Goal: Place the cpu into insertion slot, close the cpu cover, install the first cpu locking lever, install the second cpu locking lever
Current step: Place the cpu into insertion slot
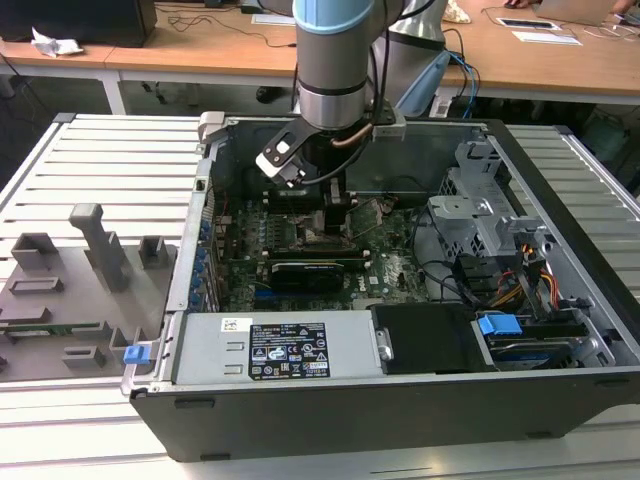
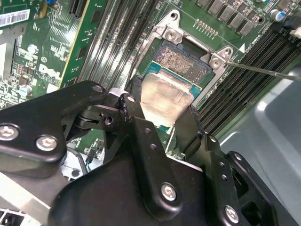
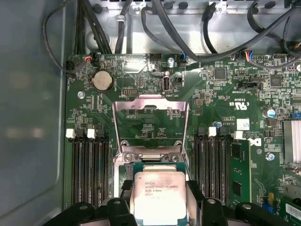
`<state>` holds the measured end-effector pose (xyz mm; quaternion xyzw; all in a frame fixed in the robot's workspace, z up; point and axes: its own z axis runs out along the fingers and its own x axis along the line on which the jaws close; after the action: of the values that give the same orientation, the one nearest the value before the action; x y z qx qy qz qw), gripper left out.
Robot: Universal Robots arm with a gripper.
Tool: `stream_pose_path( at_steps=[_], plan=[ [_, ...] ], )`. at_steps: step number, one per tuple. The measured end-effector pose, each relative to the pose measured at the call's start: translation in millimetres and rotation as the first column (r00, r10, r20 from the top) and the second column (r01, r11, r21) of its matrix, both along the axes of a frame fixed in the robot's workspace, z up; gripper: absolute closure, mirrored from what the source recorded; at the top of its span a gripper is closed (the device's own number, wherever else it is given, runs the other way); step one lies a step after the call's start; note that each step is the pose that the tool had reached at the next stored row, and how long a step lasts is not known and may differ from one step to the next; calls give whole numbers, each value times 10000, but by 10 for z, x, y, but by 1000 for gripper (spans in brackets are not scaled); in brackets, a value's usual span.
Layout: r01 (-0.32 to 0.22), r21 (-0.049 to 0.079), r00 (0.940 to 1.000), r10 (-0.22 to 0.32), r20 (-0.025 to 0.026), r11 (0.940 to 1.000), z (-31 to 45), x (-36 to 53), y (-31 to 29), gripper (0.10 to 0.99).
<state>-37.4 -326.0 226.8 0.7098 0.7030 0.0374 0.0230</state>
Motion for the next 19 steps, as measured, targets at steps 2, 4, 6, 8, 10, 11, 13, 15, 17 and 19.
stream_pose_path(
  at_steps=[2,4,6,8,10,11,13,15,17,19],
  plan=[
    [0,0,10000,0,30,10000,-18,-24,4,557],
    [0,1,10000,0,75,10000,-54,-65,13,557],
    [-1,-1,10000,1,88,10000,-95,-106,31,557],
    [1,1,10000,-1,89,10000,-128,-119,52,557],
    [25,1,10000,-25,88,10000,-165,-115,65,557],
    [40,1,10000,-40,88,10000,-176,-115,65,557],
    [62,1,9999,-62,88,10000,-187,-110,65,557],
    [132,1,9999,-132,88,9999,-204,-87,65,557],
    [160,-2,9998,-160,87,9999,-212,-91,64,557],
    [159,1,9998,-159,89,9999,-220,-94,65,557]
  ],
)
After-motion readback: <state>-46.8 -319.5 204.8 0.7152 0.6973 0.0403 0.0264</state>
